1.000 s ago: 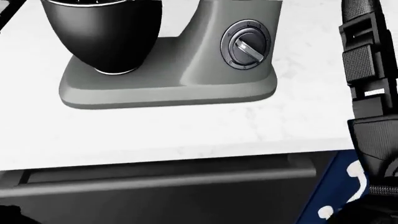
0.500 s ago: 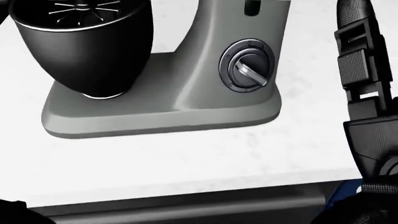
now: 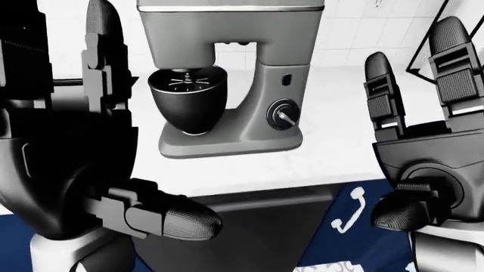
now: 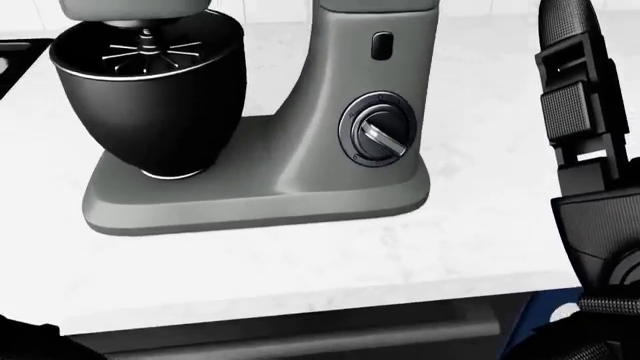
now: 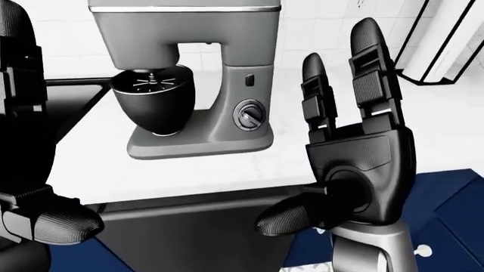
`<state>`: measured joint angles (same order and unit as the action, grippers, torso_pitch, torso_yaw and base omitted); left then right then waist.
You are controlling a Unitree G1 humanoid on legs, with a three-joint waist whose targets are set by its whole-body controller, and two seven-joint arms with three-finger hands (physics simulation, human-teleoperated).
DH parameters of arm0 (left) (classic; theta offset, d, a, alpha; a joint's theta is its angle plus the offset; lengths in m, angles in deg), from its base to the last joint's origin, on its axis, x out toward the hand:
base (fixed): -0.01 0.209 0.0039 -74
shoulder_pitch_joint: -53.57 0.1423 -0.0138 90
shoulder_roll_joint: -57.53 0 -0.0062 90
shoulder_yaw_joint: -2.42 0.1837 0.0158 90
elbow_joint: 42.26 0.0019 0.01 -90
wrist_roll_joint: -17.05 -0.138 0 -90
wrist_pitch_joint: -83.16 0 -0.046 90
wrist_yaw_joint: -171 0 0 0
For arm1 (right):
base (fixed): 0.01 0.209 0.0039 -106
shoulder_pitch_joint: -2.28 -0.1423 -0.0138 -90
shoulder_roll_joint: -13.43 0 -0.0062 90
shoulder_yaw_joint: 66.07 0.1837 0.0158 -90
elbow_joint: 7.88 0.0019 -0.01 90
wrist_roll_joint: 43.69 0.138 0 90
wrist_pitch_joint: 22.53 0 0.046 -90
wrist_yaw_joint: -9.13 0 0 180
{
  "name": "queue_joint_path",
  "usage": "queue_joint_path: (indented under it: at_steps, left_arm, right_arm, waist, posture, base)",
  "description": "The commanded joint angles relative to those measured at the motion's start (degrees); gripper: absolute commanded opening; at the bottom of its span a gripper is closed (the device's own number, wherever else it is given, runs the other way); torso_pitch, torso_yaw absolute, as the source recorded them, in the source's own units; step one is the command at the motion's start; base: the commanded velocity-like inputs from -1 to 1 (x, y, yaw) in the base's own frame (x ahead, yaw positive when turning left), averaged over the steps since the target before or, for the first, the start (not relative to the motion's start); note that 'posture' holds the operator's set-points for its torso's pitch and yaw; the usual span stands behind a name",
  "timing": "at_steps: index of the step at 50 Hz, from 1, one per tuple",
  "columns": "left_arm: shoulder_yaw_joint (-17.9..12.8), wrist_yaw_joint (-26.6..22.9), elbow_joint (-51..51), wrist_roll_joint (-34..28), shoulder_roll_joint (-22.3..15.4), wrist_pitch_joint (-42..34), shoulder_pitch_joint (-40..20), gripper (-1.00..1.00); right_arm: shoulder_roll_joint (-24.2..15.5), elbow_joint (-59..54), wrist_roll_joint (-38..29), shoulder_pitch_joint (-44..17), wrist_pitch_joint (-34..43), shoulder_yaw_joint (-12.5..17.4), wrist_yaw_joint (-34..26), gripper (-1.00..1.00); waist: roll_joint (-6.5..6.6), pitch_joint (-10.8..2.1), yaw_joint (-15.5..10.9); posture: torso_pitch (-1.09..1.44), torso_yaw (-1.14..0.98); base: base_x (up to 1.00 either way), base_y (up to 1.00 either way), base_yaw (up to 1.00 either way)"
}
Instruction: Open the stand mixer head.
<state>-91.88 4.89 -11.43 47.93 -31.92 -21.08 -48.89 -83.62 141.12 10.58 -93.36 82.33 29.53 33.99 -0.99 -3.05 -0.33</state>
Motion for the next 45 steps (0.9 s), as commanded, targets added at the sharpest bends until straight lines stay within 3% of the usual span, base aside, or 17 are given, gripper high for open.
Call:
queue_joint_path:
  at_steps: [1,15,24,34,40,45]
  left_arm:
    - [-0.41,0.05,-0.82,0.00,-0.44,1.04,-0.96,1.00]
    - [-0.24,0.43,-0.82,0.11,-0.93,1.41,-0.91,1.00]
    - [0.30,-0.27,-0.82,-0.30,-1.30,2.99,-0.54,1.00]
    - [-0.12,-0.04,-0.82,-1.20,-0.80,2.68,-0.94,1.00]
    - [-0.60,-0.08,-0.82,-1.06,-0.30,2.21,-1.09,1.00]
    - [-0.40,-0.06,-0.82,-1.10,-0.23,2.31,-0.97,1.00]
  right_arm:
    - [-0.41,1.00,-0.02,-0.92,-1.05,0.71,-0.17,1.00]
    - [-1.14,1.00,0.97,-0.78,-1.20,0.46,0.40,1.00]
    - [-0.38,1.00,3.28,-1.39,1.20,1.20,1.46,1.00]
    - [0.56,1.01,12.06,-4.64,7.84,3.59,6.21,1.00]
    - [5.54,-0.13,18.29,-7.98,17.23,7.32,11.38,1.00]
    - [6.30,-2.48,20.68,-10.46,19.28,7.97,14.04,1.00]
  waist:
    - [-0.04,-0.78,-0.03]
    - [-0.07,-8.19,-0.26]
    - [-0.19,-11.42,-0.44]
    - [-0.31,-12.49,-0.61]
    - [-0.32,-12.77,-0.75]
    - [-0.27,-13.03,-0.87]
  posture:
    - [-0.17,0.00]
    - [-0.31,0.00]
    - [-0.40,0.00]
    - [-0.41,0.00]
    - [-0.41,0.00]
    - [-0.41,0.00]
  base:
    - [0.00,0.00,0.00]
    - [0.00,0.00,0.00]
    - [0.00,0.00,0.00]
    - [0.00,0.00,0.00]
    - [0.00,0.00,0.00]
    - [0.00,0.00,0.00]
